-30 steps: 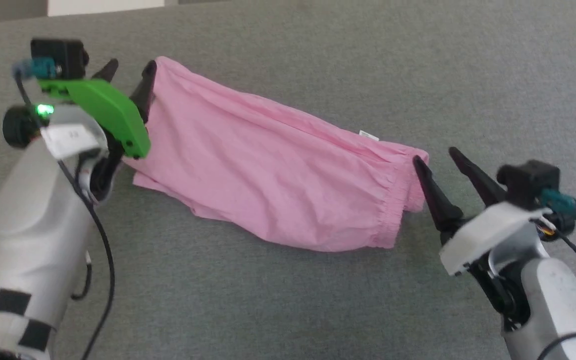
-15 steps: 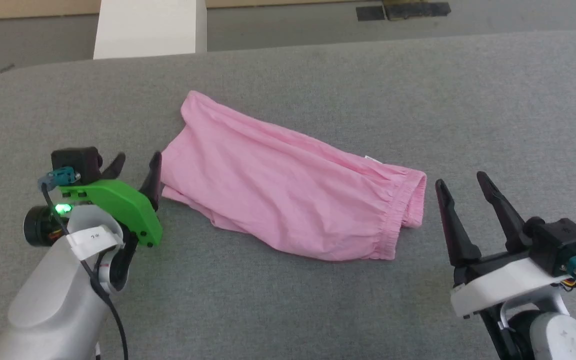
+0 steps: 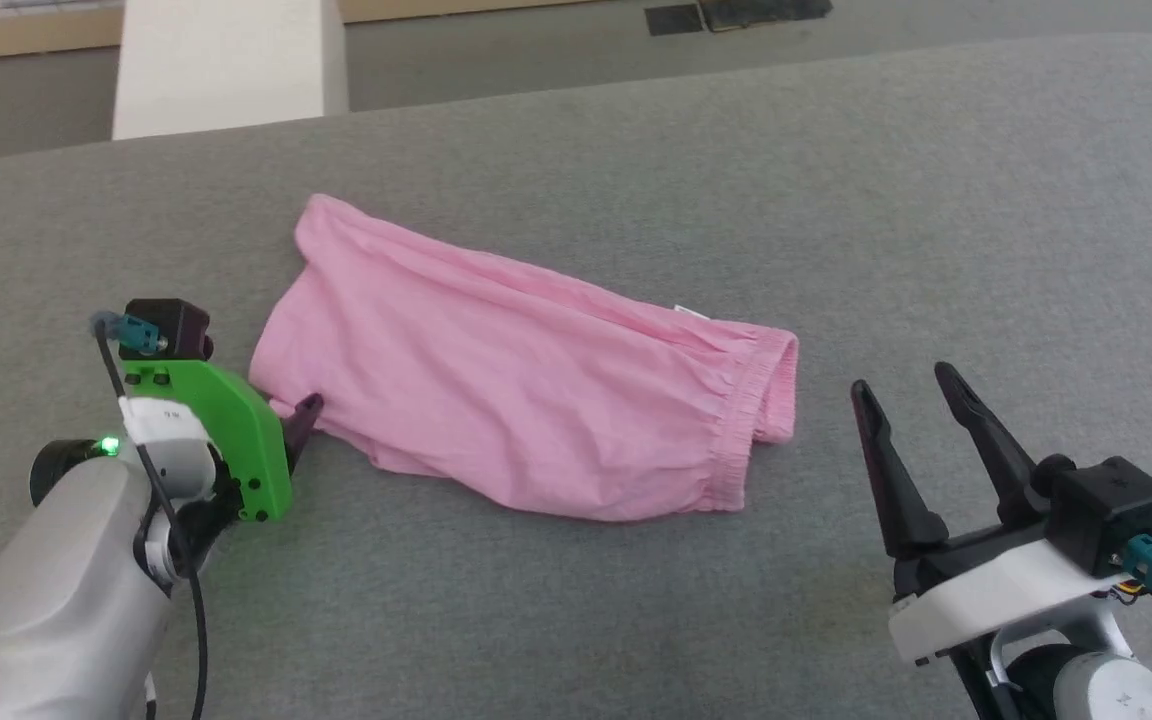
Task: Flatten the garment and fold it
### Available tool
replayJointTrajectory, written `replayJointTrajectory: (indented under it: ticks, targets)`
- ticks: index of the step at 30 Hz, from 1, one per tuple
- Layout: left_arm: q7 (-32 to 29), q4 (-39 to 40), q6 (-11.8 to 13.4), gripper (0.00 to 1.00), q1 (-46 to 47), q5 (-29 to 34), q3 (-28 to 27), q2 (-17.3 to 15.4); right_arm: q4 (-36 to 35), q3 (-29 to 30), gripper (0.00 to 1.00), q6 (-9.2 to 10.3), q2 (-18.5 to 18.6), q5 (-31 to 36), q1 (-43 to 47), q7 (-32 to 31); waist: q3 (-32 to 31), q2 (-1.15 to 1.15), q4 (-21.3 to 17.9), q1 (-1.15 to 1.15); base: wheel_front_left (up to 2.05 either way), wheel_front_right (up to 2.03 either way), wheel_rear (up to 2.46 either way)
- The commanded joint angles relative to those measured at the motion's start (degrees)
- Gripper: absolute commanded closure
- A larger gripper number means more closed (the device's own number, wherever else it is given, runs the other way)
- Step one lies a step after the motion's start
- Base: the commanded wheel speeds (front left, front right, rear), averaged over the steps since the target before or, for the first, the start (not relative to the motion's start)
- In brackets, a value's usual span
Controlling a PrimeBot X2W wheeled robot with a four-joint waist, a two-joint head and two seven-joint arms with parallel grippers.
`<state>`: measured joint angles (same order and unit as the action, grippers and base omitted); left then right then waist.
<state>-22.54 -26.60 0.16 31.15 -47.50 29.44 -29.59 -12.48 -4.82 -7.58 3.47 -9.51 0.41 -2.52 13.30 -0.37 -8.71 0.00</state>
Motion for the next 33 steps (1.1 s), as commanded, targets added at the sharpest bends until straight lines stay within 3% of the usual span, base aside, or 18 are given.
replayJointTrajectory:
  ticks: [1,8,9,10,12,15,19,26,33]
  targets:
    - [-1.24,-0.98,-0.67,0.0,1.31,-0.62,0.45,-0.12,-0.39,-0.03,0.0,0.09,-0.24,0.44,0.7,-0.21,1.04,0.37,-0.99,0.0,0.0,0.0,0.0]
    - [-9.51,-6.58,-3.66,0.0,3.18,-2.46,4.07,2.28,-0.34,-0.07,0.0,0.09,-0.43,0.0,0.59,-0.52,2.74,0.37,-1.69,0.0,0.0,0.0,0.0]
    - [-10.47,-7.11,-4.03,0.22,3.09,-2.67,4.65,2.66,-0.28,0.02,0.0,0.09,-0.44,-0.01,0.56,-0.59,2.88,0.37,-1.76,0.0,0.0,0.0,0.0]
    - [-11.47,-7.67,-4.45,0.55,2.89,-2.81,5.41,3.11,-0.26,0.08,0.0,0.09,-0.46,-0.06,0.52,-0.64,3.03,0.37,-1.8,0.0,0.0,0.0,0.0]
    - [-12.26,-8.31,-4.98,1.0,2.41,-3.27,6.14,3.88,-0.2,0.26,0.0,0.09,-0.48,-0.19,0.52,-0.82,3.27,0.37,-1.85,0.0,0.0,0.0,0.0]
    - [-11.51,-8.58,-5.61,1.0,1.44,-3.48,6.87,4.73,-0.11,0.57,0.0,0.09,-0.52,-0.52,0.62,-1.27,3.38,0.37,-1.71,0.0,0.0,0.0,0.0]
    - [-5.8,-7.71,-5.26,1.0,0.69,-2.68,5.81,4.95,-0.17,1.53,0.0,0.09,-0.55,-0.92,1.09,-2.3,3.03,0.37,-0.69,0.0,0.0,0.0,0.0]
    - [6.42,-0.49,-1.62,1.0,-2.31,-0.5,2.35,3.71,0.02,1.62,0.0,0.09,0.46,-4.28,1.49,-9.41,1.17,0.37,1.6,0.0,0.0,0.0,0.0]
    - [11.42,11.76,2.87,1.0,-7.63,1.39,0.89,1.6,0.57,-2.74,0.0,0.09,4.39,-9.33,-1.47,-19.43,0.47,0.37,3.97,0.0,0.0,0.0,0.0]
